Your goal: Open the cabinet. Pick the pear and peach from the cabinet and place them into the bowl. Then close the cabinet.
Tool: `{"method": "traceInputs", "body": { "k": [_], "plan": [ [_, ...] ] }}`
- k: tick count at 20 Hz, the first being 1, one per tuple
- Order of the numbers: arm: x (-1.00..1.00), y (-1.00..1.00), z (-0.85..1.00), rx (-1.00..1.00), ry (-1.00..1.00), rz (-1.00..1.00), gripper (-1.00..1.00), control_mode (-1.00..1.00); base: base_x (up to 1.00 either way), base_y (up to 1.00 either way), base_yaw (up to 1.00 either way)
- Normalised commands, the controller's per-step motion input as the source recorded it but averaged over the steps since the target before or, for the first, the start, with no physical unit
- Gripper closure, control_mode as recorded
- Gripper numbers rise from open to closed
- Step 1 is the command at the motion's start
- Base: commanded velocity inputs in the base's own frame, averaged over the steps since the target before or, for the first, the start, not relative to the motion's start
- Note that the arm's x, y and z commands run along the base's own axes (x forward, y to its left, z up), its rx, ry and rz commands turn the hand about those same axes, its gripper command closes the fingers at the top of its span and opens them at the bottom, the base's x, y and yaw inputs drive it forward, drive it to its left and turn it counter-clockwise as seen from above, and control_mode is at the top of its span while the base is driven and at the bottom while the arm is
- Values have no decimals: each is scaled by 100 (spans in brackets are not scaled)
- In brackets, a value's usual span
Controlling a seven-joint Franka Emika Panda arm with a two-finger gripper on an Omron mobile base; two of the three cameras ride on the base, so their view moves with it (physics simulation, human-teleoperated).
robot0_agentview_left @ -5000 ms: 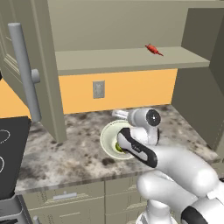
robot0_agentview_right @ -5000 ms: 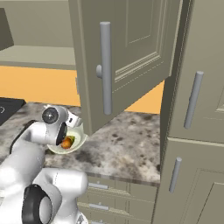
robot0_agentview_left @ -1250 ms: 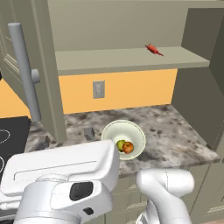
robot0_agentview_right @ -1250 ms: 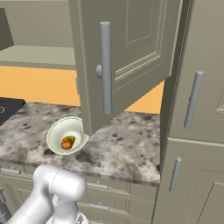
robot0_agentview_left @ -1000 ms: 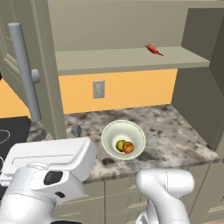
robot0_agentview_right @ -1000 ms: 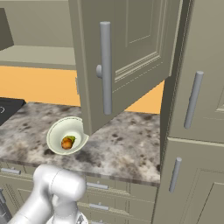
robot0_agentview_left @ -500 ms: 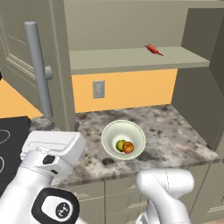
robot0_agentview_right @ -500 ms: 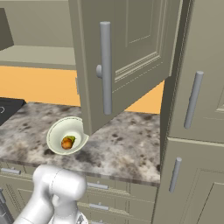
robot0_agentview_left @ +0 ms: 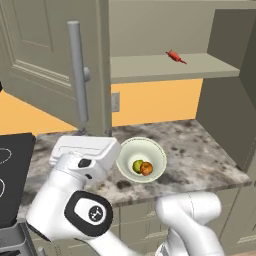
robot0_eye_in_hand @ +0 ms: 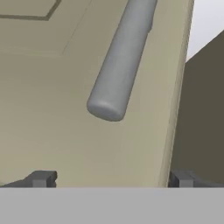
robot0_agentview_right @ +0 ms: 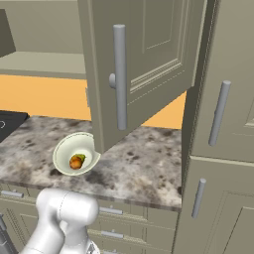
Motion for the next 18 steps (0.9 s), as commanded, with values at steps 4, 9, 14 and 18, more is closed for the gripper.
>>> {"method": "traceInputs", "body": {
  "k": [4, 9, 14, 18],
  "plan": [
    [100, -36, -4, 7, 0, -7, -100, -100, 0, 0, 0],
    [100, -25, 0, 10, 0, -10, -100, -100, 0, 0, 0],
    [100, -11, 0, 12, 0, -9, -100, -100, 0, 0, 0],
    [100, -12, 0, 13, 5, -6, -100, -100, 0, 0, 0]
  ]
}}
